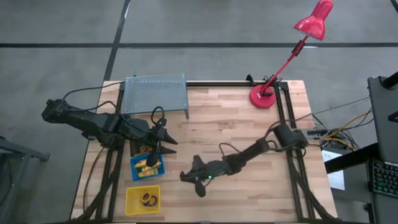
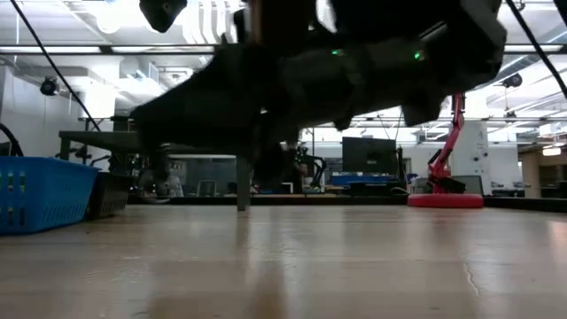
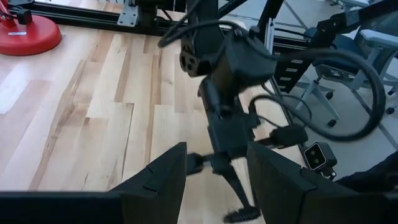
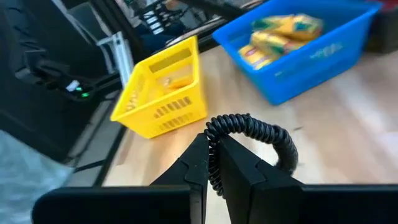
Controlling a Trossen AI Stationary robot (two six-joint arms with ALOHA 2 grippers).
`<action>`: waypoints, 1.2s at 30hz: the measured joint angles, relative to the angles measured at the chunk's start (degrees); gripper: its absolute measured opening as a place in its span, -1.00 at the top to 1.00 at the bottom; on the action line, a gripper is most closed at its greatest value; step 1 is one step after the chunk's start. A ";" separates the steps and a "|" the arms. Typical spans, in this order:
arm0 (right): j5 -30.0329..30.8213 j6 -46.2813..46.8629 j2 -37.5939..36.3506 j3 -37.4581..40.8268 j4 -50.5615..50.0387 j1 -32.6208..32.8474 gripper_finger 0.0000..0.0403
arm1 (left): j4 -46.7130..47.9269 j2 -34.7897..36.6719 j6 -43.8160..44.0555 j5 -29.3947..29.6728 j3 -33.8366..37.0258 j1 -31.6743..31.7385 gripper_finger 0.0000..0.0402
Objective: Pick & Place Office Desk Supplies
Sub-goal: Put the black key chain in the yellow bin
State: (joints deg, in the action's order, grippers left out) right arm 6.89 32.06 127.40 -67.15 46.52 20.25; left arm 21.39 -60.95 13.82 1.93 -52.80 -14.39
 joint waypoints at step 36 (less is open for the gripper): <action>-2.82 11.25 6.92 -5.82 -0.01 0.11 0.30 | 0.94 0.00 0.00 0.00 0.00 0.00 0.13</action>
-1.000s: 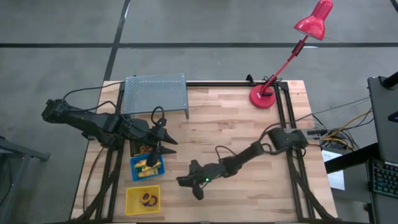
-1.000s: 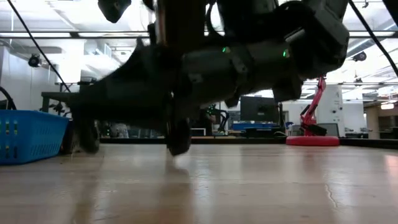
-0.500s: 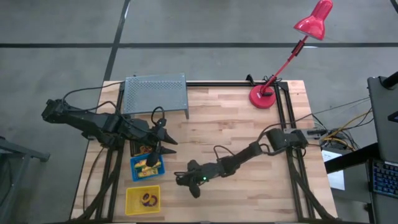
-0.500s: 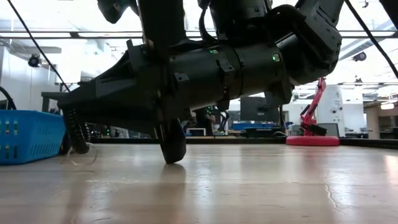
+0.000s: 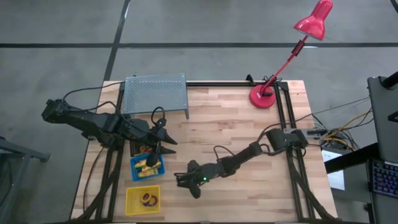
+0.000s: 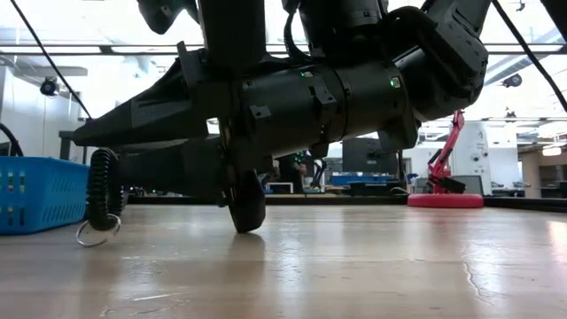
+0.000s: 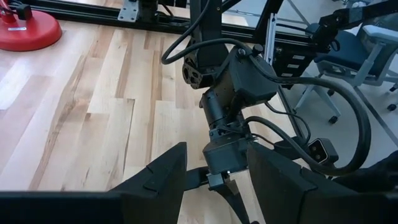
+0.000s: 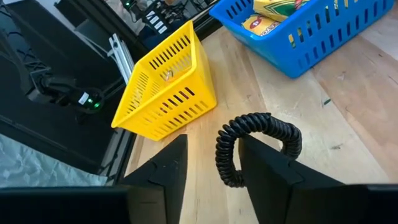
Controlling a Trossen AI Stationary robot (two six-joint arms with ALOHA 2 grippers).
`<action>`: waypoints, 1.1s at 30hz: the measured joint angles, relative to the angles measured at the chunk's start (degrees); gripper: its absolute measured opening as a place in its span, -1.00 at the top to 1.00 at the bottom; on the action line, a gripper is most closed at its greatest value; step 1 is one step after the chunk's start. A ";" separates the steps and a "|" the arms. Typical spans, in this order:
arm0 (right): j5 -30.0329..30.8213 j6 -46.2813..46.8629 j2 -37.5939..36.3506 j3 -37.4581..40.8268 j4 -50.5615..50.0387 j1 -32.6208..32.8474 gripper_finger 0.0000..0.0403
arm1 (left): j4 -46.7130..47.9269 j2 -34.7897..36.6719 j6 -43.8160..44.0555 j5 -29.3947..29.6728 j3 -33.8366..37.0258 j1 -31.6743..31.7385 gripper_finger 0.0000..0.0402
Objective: Pick & Place Office Desk Supplies
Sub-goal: Put the black key chain in the yellow bin
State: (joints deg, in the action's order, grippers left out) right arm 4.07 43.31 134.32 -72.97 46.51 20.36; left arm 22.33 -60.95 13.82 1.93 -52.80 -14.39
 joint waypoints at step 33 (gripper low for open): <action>-2.35 20.45 -0.83 -0.44 -14.50 -0.22 0.16 | 0.31 -0.01 0.00 0.00 0.00 0.00 0.13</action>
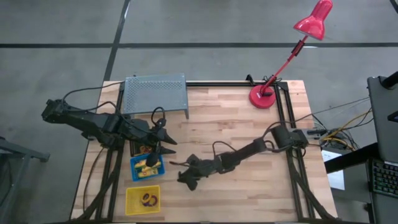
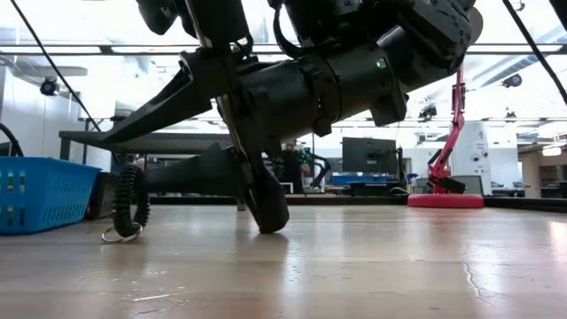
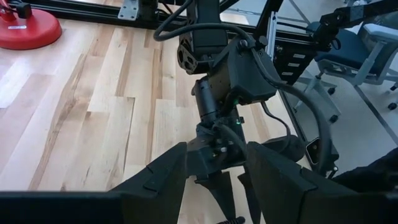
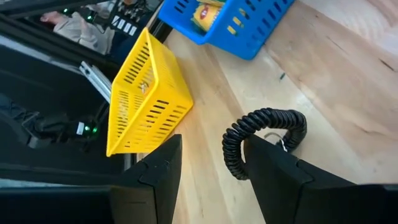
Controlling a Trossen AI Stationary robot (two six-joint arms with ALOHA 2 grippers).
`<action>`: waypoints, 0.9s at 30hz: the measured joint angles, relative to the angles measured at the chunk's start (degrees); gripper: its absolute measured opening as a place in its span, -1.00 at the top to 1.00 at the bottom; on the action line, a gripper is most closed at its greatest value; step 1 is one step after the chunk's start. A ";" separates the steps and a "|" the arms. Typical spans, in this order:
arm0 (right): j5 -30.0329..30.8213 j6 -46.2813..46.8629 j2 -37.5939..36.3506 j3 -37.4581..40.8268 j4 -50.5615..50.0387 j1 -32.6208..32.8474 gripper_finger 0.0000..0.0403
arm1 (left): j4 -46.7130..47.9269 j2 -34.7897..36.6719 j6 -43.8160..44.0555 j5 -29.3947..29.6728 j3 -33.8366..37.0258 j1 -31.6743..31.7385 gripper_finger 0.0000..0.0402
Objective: Pick & Place Office Desk Supplies
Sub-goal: Put the black key chain in the yellow bin
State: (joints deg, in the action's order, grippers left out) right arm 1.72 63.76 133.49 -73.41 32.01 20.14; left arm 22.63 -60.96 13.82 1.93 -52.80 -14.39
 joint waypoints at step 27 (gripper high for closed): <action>-6.56 11.56 -2.39 -0.26 -12.23 -0.19 0.16 | 0.00 0.00 0.00 0.00 0.00 0.00 0.13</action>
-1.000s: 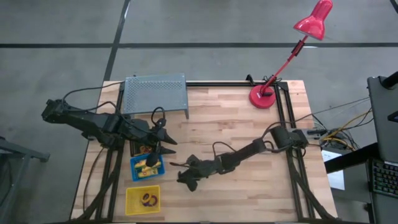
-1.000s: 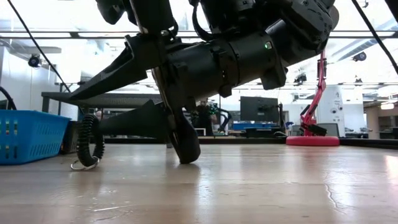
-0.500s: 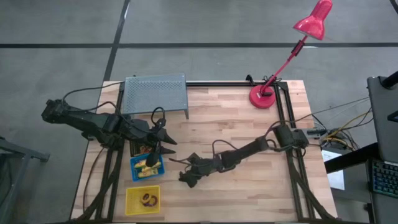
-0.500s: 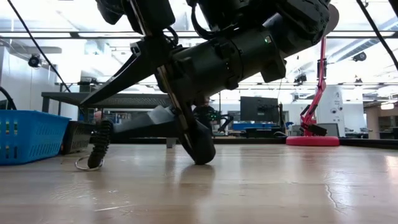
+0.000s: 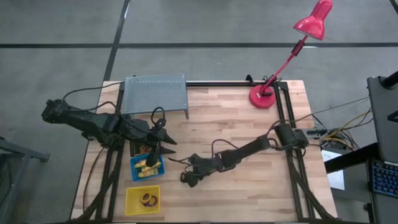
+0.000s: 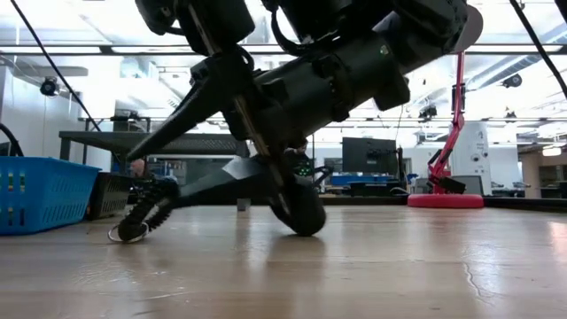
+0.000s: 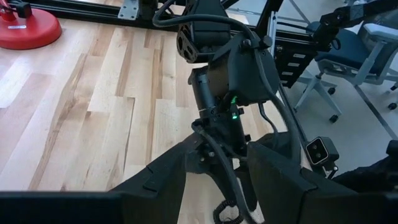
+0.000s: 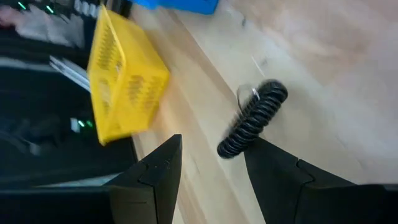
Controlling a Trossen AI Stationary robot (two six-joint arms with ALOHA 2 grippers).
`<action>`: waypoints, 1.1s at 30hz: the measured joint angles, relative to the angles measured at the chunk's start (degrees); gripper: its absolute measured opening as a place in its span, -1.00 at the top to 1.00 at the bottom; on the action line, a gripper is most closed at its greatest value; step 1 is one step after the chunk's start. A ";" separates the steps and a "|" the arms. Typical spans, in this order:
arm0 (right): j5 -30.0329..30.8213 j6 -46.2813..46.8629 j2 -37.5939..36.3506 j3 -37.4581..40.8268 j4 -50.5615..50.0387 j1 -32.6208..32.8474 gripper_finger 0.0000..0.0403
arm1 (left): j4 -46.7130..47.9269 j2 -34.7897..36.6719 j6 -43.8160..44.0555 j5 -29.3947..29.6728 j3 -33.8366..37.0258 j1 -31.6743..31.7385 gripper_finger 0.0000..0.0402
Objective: Pick & Place Office Desk Supplies
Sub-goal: Put the black key chain in the yellow bin
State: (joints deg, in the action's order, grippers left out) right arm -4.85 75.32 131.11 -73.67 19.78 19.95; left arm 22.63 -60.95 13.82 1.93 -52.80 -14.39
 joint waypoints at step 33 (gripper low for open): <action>19.59 -45.60 -30.80 3.21 -24.79 -0.12 0.16 | 0.09 -0.02 0.00 0.01 0.00 0.00 0.13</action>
State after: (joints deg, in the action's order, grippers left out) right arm 14.74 29.72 100.31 -70.46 -5.01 19.84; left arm 22.72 -60.97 13.82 1.93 -52.80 -14.39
